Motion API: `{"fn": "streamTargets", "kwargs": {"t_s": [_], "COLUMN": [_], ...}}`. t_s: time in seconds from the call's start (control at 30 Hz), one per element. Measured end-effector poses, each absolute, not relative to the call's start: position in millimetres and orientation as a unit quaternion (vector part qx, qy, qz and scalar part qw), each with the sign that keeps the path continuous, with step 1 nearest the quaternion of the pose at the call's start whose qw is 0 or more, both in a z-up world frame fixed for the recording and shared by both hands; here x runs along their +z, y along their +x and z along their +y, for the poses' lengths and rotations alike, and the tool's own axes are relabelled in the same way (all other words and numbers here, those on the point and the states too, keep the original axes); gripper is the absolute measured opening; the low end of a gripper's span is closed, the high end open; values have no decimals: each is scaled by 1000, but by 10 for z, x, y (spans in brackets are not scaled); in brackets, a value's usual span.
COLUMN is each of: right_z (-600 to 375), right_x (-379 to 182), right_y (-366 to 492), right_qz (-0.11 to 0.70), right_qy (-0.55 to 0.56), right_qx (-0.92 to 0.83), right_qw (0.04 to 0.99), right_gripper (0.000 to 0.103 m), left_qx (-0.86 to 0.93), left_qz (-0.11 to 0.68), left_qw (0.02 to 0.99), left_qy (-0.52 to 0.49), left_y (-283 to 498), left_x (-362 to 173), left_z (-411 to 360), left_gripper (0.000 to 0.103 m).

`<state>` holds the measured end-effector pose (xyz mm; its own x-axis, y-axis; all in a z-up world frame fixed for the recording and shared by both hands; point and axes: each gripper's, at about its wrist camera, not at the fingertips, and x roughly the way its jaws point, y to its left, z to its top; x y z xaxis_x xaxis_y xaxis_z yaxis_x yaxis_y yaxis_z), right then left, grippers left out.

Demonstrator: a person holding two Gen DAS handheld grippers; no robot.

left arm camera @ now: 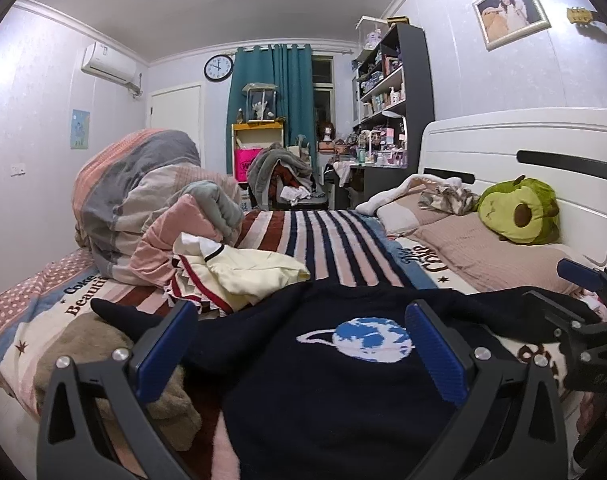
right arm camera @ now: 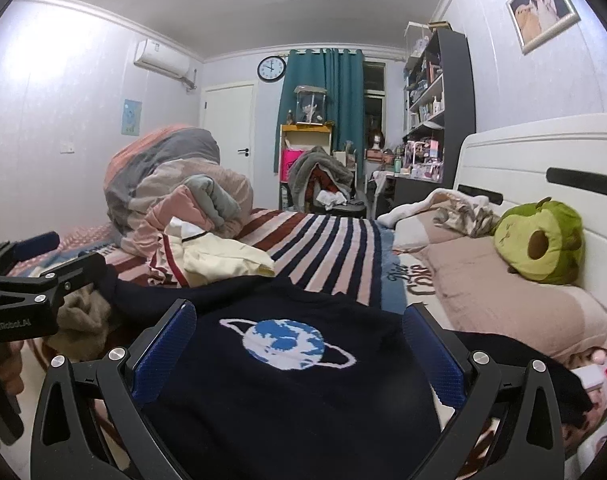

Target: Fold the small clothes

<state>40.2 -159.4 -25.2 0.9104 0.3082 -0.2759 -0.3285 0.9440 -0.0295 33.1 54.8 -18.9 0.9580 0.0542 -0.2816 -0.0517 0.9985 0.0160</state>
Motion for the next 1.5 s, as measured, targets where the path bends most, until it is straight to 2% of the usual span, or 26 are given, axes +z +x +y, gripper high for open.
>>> {"fn": "streamTargets", "kwargs": {"t_s": [0.27,0.5,0.6,0.67,0.83,0.93,0.97,1.1,1.23,1.47,1.5], "right_z": [-1369,-1316,-1319,-1308,-1207,-1156,-1140,-1113,-1128,-1125,-1124], "right_x": [-548,-1038,-1213,-1299,-1439,-1511,-1528,-1539,-1540,-1561,-1565], "right_y": [774,1195,1352,1426,1561,1618,1637,1636,1646,1662,1666], "right_qz": [195,287,315,322,329,335,337,337,333,335,335], "right_qy": [-32,-28,-12,-13,-28,-31,-30,-31,-31,-12,-12], "right_qx": [171,203,215,216,225,232,235,241,240,245,246], "right_qw": [965,936,925,922,917,913,911,910,911,910,909], "right_gripper": [102,102,103,103,103,103,103,103,103,103,103], "left_qx": [56,100,66,46,51,60,63,83,95,154,162], "left_qz": [214,276,297,304,300,300,301,287,298,335,335], "left_qw": [975,954,946,939,941,941,941,942,938,919,917], "left_qy": [-38,-58,-115,-154,-151,-143,-142,-151,-148,-142,-145], "left_y": [862,1381,1563,1666,1719,1766,1766,1704,1659,1903,1930], "left_x": [-552,-982,-1127,-1223,-1352,-1352,-1343,-1184,-1052,-1412,-1456], "left_z": [1151,1698,1900,2002,2012,2021,2049,2231,2352,2464,2485], "left_gripper": [102,102,102,102,100,84,83,84,88,87,82]}}
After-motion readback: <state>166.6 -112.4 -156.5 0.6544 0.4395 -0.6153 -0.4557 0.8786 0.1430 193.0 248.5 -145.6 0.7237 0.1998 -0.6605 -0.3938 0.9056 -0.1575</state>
